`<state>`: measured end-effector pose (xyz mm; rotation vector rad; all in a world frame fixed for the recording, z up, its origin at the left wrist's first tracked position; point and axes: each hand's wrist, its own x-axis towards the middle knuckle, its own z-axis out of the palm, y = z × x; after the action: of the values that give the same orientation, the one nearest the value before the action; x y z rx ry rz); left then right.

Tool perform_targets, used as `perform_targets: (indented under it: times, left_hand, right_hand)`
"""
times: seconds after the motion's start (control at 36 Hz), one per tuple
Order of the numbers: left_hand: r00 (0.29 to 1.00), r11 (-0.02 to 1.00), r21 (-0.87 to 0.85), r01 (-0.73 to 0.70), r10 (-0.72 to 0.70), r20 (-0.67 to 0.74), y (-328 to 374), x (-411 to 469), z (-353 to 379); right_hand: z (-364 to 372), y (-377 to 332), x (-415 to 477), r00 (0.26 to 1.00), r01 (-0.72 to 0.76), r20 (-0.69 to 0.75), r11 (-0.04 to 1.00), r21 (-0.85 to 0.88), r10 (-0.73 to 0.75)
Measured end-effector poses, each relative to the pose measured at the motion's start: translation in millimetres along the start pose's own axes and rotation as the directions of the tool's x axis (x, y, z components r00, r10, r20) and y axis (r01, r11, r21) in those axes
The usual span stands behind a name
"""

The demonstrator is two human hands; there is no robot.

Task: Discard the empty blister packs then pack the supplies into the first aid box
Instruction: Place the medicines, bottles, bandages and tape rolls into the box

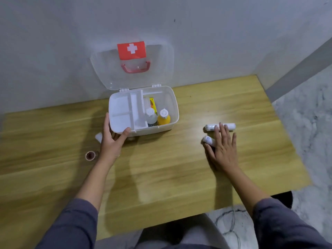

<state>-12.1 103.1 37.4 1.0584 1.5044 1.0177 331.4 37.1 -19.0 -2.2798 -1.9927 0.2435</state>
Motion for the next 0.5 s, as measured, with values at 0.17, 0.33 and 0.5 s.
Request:
perform_targets:
  times: [0.17, 0.33, 0.5]
  left_hand:
    - [1.000, 1.000, -0.020, 0.006, -0.007, -0.021, 3, 0, 3]
    - [1.000, 0.999, -0.045, 0.016, -0.016, -0.004, 6, -1, 1]
    - [0.999, 0.995, -0.094, 0.036, -0.038, -0.010, 10, -1, 0]
  right_hand:
    - [-8, 4, 47, 0.999, -0.001, 0.054, 1.000, 0.022, 0.000]
    - [-14, -14, 62, 0.999, -0.030, 0.017, 0.977, 0.211, 0.027]
    - [-56, -66, 89, 0.967, 0.068, -0.223, 0.719, 0.692, 0.123]
